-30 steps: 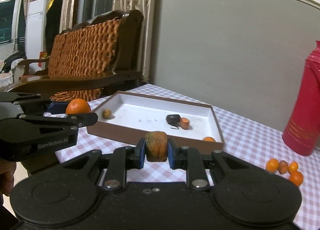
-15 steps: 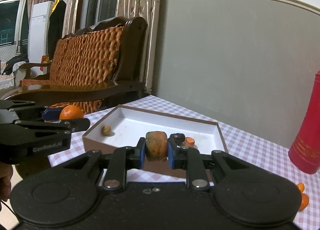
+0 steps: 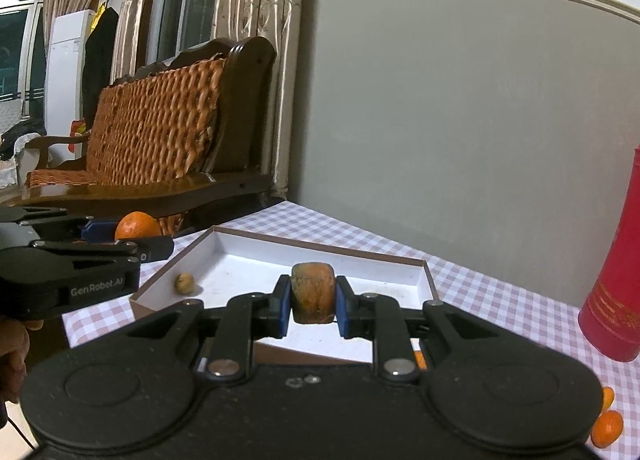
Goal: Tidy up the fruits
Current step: 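Carry the kiwi and orange over the tray and open both tools to release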
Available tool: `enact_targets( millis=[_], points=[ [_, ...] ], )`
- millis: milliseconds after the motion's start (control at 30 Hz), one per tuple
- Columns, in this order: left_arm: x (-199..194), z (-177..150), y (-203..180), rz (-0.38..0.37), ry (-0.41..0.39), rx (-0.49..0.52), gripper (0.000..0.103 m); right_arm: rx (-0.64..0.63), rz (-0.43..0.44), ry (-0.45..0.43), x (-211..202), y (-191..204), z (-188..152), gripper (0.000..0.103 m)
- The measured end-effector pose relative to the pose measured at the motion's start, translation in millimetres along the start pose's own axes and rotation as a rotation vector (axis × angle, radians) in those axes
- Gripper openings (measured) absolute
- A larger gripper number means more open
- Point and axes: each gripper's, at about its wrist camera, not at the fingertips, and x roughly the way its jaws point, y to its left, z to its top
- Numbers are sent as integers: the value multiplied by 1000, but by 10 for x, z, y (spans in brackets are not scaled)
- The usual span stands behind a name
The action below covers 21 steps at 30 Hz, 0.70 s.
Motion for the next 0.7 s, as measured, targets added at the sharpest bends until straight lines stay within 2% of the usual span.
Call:
enact_targets(
  millis=[700],
  points=[
    [696,65,101,12,57,20,37,33,-54,28,508,-462,90,14]
  ],
)
